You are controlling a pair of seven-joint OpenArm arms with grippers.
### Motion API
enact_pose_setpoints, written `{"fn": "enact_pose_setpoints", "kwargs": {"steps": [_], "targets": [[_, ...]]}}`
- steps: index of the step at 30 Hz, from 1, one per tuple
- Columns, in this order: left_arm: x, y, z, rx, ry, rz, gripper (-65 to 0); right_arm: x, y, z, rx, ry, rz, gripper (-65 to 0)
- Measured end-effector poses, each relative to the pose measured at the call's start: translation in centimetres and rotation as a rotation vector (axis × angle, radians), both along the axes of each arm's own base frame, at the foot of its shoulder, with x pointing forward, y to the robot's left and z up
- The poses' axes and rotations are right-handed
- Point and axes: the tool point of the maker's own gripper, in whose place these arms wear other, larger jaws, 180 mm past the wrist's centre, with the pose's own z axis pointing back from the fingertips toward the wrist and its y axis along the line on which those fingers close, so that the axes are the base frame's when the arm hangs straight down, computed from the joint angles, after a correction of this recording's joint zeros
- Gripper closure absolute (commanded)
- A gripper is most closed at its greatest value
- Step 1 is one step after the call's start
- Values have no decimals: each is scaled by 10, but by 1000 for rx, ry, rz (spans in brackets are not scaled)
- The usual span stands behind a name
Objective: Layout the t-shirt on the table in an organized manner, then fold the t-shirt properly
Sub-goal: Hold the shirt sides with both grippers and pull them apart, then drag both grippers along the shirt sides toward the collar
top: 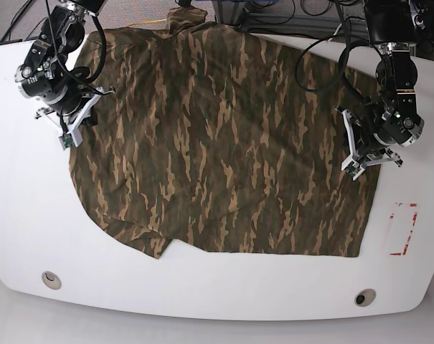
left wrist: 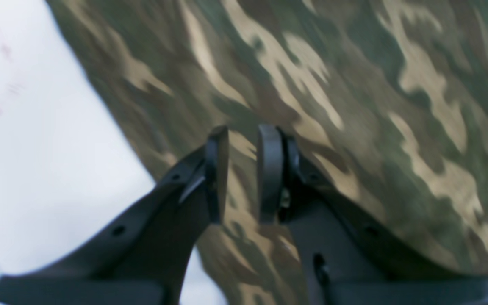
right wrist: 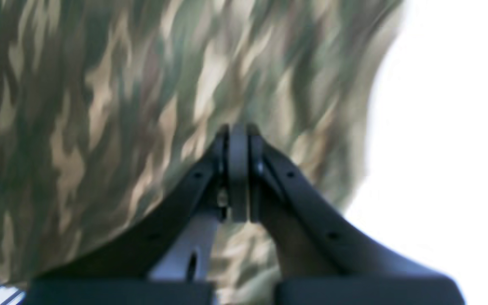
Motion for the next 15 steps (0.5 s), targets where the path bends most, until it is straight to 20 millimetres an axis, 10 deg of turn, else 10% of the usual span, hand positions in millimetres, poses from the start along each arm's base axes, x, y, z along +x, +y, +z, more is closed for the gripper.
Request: {"fn": "enact_pose_setpoints", "kwargs": {"steps": [15], "targets": [[-15,2,-24,-23,75,20,-107,1,3,-65,222,14,-89,-3]]}}
